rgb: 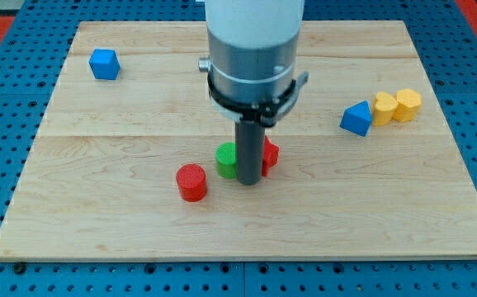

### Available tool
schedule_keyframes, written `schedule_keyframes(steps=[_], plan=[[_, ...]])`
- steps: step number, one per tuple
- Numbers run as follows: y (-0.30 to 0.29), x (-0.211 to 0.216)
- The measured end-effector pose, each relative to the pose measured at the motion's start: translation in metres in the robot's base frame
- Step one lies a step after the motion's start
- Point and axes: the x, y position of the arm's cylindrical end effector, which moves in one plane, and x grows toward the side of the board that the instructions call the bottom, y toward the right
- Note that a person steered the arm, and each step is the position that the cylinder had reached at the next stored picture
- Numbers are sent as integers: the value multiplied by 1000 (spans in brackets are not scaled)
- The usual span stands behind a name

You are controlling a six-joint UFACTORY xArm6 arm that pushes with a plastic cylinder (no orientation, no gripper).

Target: Push the green circle slightly towards the bottom side of the green star

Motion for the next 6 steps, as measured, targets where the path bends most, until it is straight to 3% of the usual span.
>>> schedule_keyframes(steps=[2, 3, 4, 5, 6], plan=[[-3, -31], [-3, -8], [7, 44], [-1, 60], [-33, 30]])
